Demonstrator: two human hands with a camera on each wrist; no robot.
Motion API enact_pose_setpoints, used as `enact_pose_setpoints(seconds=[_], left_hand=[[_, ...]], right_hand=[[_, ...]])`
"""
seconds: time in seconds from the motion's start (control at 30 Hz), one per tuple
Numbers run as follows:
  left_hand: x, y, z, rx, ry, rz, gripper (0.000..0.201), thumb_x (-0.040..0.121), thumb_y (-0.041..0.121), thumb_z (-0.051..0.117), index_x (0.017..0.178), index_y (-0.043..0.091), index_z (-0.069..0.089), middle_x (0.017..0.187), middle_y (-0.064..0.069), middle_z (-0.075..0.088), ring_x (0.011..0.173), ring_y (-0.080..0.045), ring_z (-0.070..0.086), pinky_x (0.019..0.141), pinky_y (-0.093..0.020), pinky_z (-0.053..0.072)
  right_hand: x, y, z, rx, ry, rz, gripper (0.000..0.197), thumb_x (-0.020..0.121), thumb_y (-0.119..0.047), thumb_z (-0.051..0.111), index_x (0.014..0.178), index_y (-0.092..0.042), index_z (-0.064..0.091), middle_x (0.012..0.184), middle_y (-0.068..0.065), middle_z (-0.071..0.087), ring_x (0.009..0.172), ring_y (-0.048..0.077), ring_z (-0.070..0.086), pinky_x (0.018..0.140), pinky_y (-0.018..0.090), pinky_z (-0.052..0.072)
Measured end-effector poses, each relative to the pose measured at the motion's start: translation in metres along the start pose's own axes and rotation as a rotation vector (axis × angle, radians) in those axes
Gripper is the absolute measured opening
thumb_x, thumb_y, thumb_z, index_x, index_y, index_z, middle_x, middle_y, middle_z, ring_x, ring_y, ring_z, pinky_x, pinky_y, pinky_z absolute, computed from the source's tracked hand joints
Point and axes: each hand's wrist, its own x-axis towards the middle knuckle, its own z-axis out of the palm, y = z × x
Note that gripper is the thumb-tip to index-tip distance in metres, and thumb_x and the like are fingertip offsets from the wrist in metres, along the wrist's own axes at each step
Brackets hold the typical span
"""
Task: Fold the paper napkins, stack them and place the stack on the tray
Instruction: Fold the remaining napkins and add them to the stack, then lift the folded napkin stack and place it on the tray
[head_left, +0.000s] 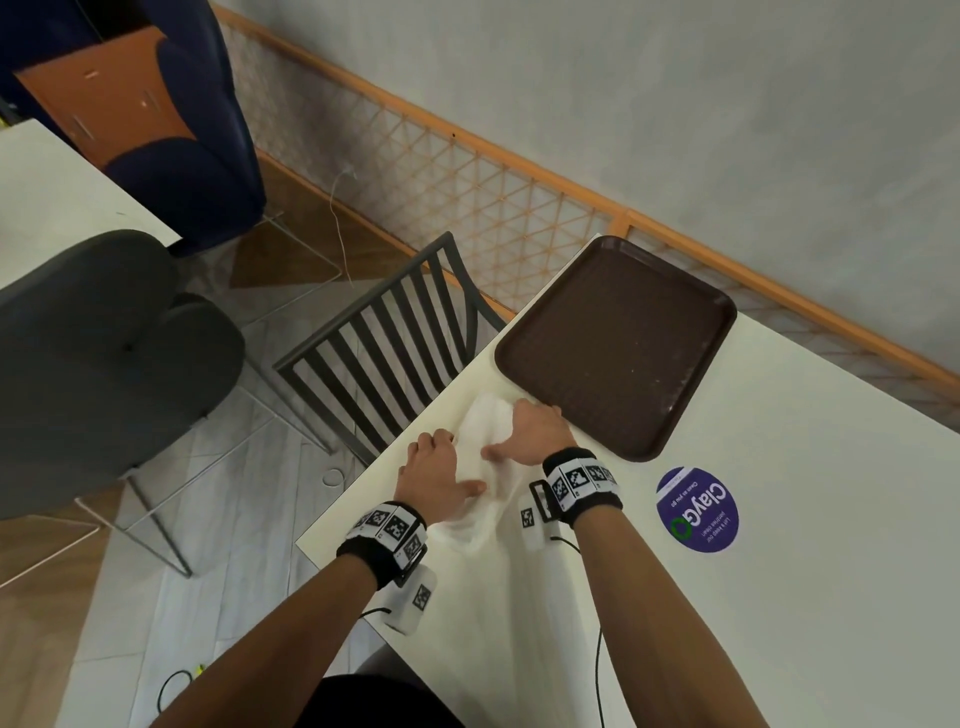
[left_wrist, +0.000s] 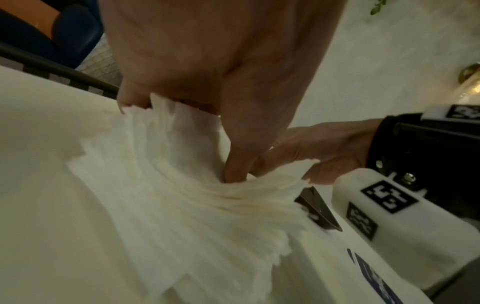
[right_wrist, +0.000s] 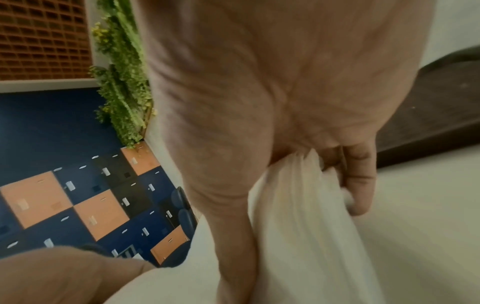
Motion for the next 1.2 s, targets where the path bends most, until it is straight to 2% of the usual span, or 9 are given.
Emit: enact_pose_setpoints(seconds=[0.1,0.27,0.37,0.43,0.53,0.63,0.8,1.0,1.2], left_hand=[[0.004,0.002,-0.003,-0.010,-0.012,-0.011,0.096,0.083,0.055,0.084,0.151,0.007,0.035,0.145,-0.010,0.040,0.138,-0.031,0.039,0.115,-0.045,0.042],[0.007,-0.002,-0.003,-0.008,0.022,0.025,0.101,0.078,0.058,0.087,0.151,0.011,0.035,0.144,-0.007,0.036,0.138,-0.029,0.034,0.112,-0.043,0.042],[0.010,-0.007,-0.004,-0.034,0.001,0.044,0.096,0.073,0.062,0.086,0.147,0.020,0.042,0.140,-0.003,0.040,0.135,-0.026,0.037,0.109,-0.044,0.043],[0.012,-0.014,-0.009,-0.079,-0.033,0.078,0.078,0.069,0.069,0.085,0.130,0.026,0.060,0.127,0.002,0.053,0.125,-0.024,0.048,0.104,-0.046,0.048],[0.012,-0.027,-0.023,-0.265,0.012,0.130,0.049,0.072,0.065,0.086,0.103,0.032,0.072,0.098,0.012,0.071,0.099,-0.015,0.066,0.087,-0.037,0.055],[0.002,-0.028,-0.031,-0.420,0.155,0.224,0.032,0.083,0.034,0.091,0.109,0.028,0.073,0.098,0.017,0.072,0.093,-0.001,0.067,0.079,-0.020,0.050],[-0.004,-0.016,-0.019,-0.593,0.232,0.424,0.043,0.096,0.002,0.073,0.127,0.029,0.059,0.124,0.014,0.068,0.115,-0.009,0.065,0.095,-0.022,0.053],[0.003,-0.009,0.009,-0.673,0.159,0.358,0.046,0.101,0.019,0.072,0.136,0.024,0.043,0.118,0.012,0.063,0.103,-0.003,0.063,0.084,-0.015,0.051],[0.007,-0.007,0.003,-0.653,0.143,0.368,0.039,0.100,0.023,0.073,0.130,0.026,0.048,0.113,0.008,0.064,0.092,-0.005,0.064,0.073,-0.020,0.054]], right_hand=[[0.001,0.003,-0.003,0.001,-0.003,-0.054,0.083,0.080,-0.066,0.084,0.136,-0.009,0.059,0.141,0.013,0.063,0.134,0.034,0.056,0.114,0.044,0.038],[-0.013,0.012,-0.003,0.220,-0.003,-0.183,0.097,0.081,-0.050,0.091,0.160,-0.017,0.046,0.157,0.005,0.054,0.144,0.033,0.050,0.116,0.043,0.043],[-0.024,0.026,-0.005,0.403,-0.013,-0.261,0.093,0.076,-0.045,0.097,0.154,-0.022,0.054,0.148,-0.003,0.061,0.137,0.025,0.058,0.110,0.040,0.048],[-0.037,0.037,-0.009,0.561,0.014,-0.256,0.093,0.075,-0.041,0.099,0.156,-0.024,0.054,0.149,-0.008,0.061,0.137,0.016,0.058,0.114,0.040,0.048],[-0.060,0.058,-0.014,0.913,0.118,-0.276,0.065,0.080,-0.025,0.097,0.138,-0.029,0.067,0.129,-0.011,0.077,0.120,0.007,0.072,0.105,0.037,0.058],[-0.078,0.076,-0.009,0.957,0.301,-0.244,0.052,0.081,-0.024,0.097,0.124,-0.033,0.069,0.116,-0.012,0.080,0.109,0.008,0.076,0.096,0.036,0.062],[-0.085,0.084,0.020,0.812,0.541,-0.217,0.043,0.080,-0.032,0.096,0.108,-0.031,0.064,0.098,-0.013,0.077,0.089,0.005,0.074,0.075,0.031,0.060],[-0.079,0.089,0.040,0.888,0.441,-0.104,0.074,0.073,-0.020,0.100,0.125,-0.039,0.050,0.109,-0.022,0.074,0.099,-0.008,0.070,0.080,0.011,0.053],[-0.076,0.085,0.027,0.922,0.452,-0.124,0.079,0.068,-0.018,0.102,0.124,-0.036,0.050,0.111,-0.012,0.074,0.100,0.000,0.072,0.081,0.019,0.059]])
